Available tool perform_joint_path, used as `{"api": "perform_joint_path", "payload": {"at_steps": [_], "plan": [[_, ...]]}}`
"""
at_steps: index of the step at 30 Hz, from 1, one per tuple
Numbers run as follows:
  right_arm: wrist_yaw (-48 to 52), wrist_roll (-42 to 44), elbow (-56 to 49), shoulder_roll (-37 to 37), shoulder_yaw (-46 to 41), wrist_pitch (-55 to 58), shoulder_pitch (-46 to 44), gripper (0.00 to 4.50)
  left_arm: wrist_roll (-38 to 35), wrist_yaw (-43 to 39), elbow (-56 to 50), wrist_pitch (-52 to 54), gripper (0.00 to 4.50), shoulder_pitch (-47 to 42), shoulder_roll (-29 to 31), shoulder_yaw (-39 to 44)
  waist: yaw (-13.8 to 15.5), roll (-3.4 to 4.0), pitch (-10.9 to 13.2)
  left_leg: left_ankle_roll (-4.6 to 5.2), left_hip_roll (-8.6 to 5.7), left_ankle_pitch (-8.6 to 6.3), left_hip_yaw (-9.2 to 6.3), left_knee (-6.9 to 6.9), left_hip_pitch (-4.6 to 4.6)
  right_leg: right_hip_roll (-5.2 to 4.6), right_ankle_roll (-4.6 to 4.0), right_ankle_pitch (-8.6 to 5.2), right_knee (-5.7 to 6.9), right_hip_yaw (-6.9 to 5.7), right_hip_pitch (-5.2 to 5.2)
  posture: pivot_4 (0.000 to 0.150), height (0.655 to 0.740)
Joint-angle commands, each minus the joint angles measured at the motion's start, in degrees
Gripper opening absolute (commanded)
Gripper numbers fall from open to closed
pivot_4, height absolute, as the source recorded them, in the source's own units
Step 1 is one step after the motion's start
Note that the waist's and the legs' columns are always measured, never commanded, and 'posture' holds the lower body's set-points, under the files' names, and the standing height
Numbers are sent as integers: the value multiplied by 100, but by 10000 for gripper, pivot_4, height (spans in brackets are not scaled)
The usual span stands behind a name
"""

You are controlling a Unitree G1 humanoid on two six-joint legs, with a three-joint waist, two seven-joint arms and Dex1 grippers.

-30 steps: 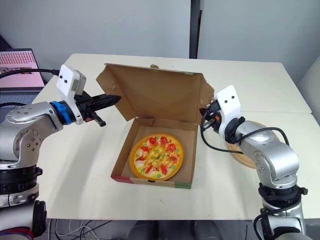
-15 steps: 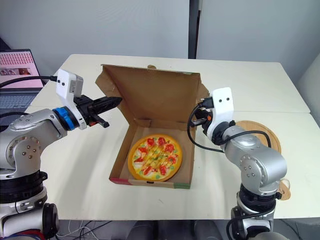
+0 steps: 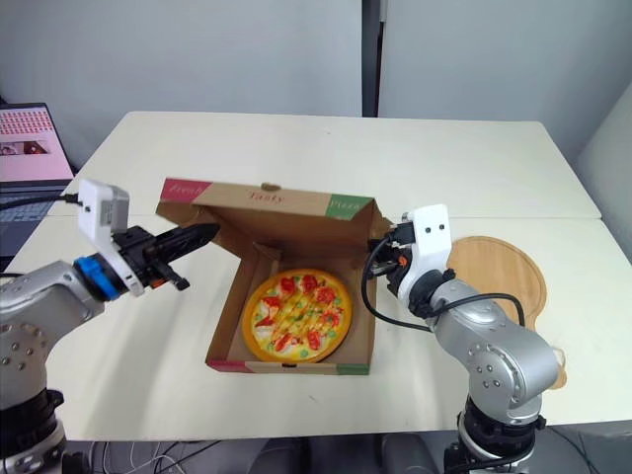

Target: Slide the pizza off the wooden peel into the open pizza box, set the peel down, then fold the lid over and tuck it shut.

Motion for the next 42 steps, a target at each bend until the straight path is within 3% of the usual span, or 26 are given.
{"api": "perform_joint_path", "payload": {"at_steps": [1, 13, 28, 31, 41, 42], "plan": [[236, 435, -67, 196, 321, 91, 123, 0, -567, 46, -516, 81, 251, 292, -60, 199, -9, -2, -3, 0, 0, 0, 0, 0, 2, 0, 0, 0, 0, 0, 1, 1500, 7332], [239, 626, 83, 258, 462, 130, 849, 0, -1210, 493, -923, -204, 251, 1524, -265, 595, -86, -7, -57, 0, 4, -1, -1, -8, 12, 2, -10, -6, -8, 2, 4, 1500, 7332], [229, 684, 507, 355, 474, -20, 1050, 0, -870, 353, -833, -1185, 251, 2506, -182, 360, -149, 3, -119, 0, 10, -3, 4, -22, 32, 6, -33, -22, -10, 9, 8, 1500, 7332], [319, 724, 445, 223, 404, -115, 1061, 7014, -819, 365, -821, -1321, 0, 2558, -152, 318, -149, 4, -118, 0, 10, -3, 5, -23, 32, 7, -33, -22, -11, 10, 8, 1500, 7332], [1259, 1084, 98, -1348, 356, -483, 1364, 41991, -552, 326, -723, -1694, 0, 2611, -124, 158, -105, 23, -104, 0, 4, -3, 12, -21, 1, 7, -30, -21, -54, 3, 8, 1500, 7332], [1372, 1087, 98, -1500, 344, -601, 1401, 41991, -536, 316, -710, -1721, 0, 2618, -125, 150, -101, 24, -103, 0, 4, -3, 13, -21, 0, 7, -30, -21, -56, 3, 8, 1500, 7332]]}}
